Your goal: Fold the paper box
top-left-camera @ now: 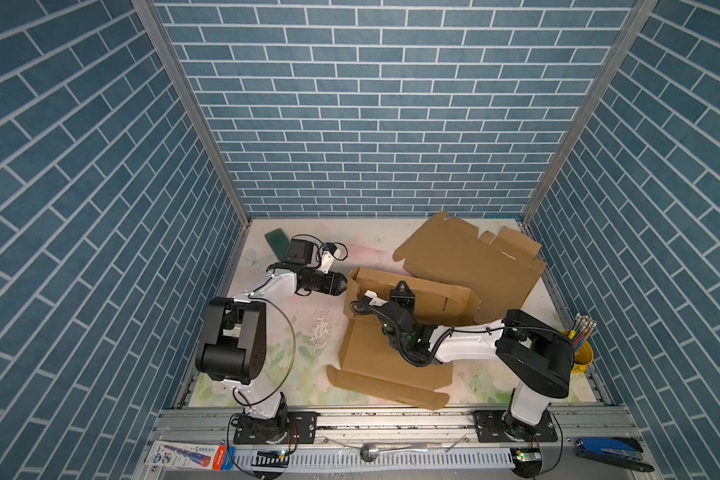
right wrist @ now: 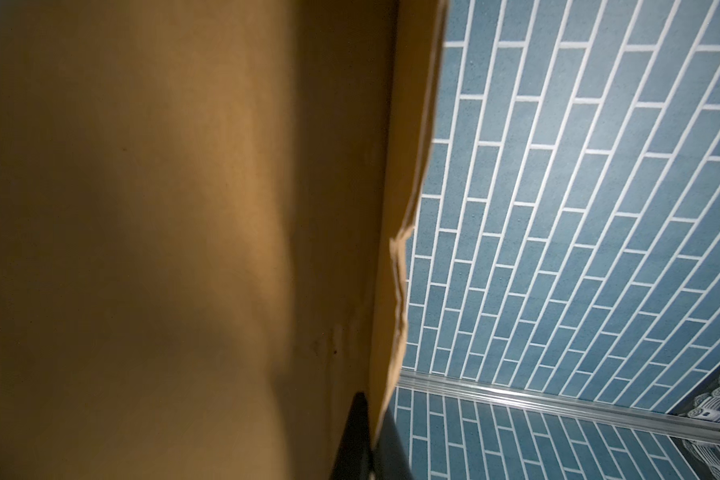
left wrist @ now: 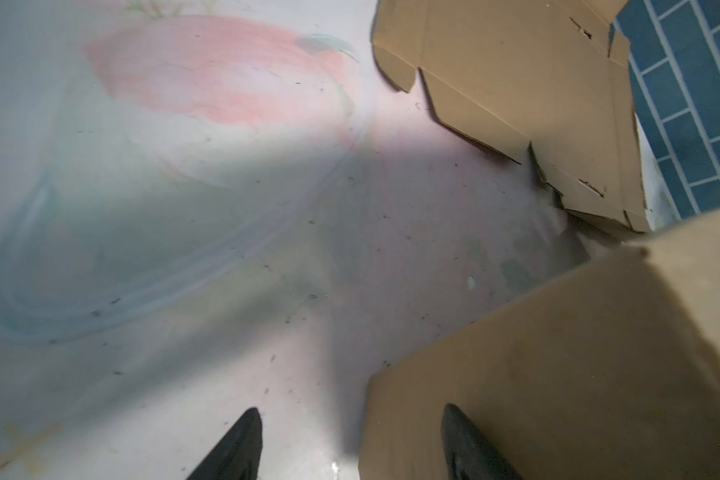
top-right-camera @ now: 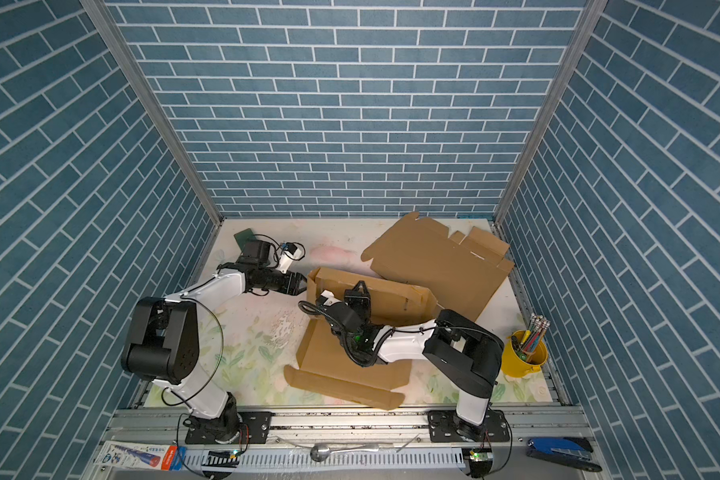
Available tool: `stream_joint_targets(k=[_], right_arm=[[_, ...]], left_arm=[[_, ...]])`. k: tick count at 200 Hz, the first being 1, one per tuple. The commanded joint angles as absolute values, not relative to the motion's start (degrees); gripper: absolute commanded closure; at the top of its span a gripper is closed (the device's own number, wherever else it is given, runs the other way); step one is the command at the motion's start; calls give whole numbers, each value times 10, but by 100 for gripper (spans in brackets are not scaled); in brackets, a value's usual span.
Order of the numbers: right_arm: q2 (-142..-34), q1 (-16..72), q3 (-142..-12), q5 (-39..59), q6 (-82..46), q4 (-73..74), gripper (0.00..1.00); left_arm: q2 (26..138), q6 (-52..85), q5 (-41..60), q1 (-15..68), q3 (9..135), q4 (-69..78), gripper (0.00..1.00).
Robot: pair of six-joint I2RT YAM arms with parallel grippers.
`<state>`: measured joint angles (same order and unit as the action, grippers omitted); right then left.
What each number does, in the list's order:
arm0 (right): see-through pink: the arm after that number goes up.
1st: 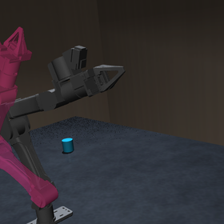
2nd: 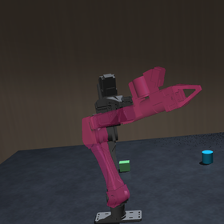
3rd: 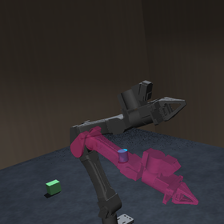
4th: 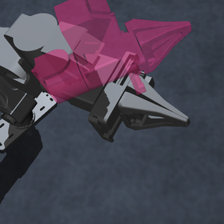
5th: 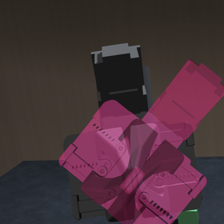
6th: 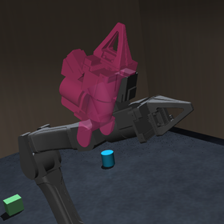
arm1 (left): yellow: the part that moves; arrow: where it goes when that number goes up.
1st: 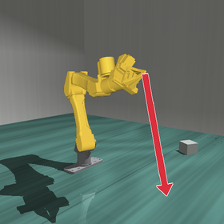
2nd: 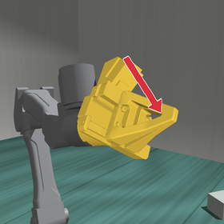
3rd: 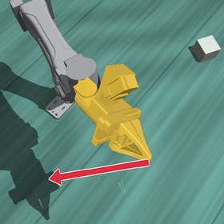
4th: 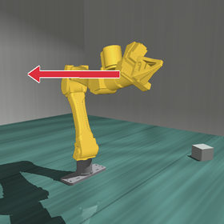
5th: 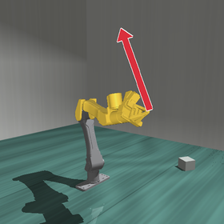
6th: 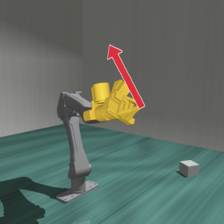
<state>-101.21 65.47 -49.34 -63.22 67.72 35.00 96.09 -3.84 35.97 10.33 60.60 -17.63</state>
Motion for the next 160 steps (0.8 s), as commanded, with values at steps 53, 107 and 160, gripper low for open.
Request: stream_joint_targets(k=[53,107,160], right_arm=[[-1012,658,-494,-607,648,293,100],[-1014,656,-499,-603,648,287,100],[-997,636,-507,-572,622,227,100]], left_arm=[[912,-10,373,134,549,-178,30],[902,12,419,121,559,-205,28],[909,16,438,121,557,-234,28]])
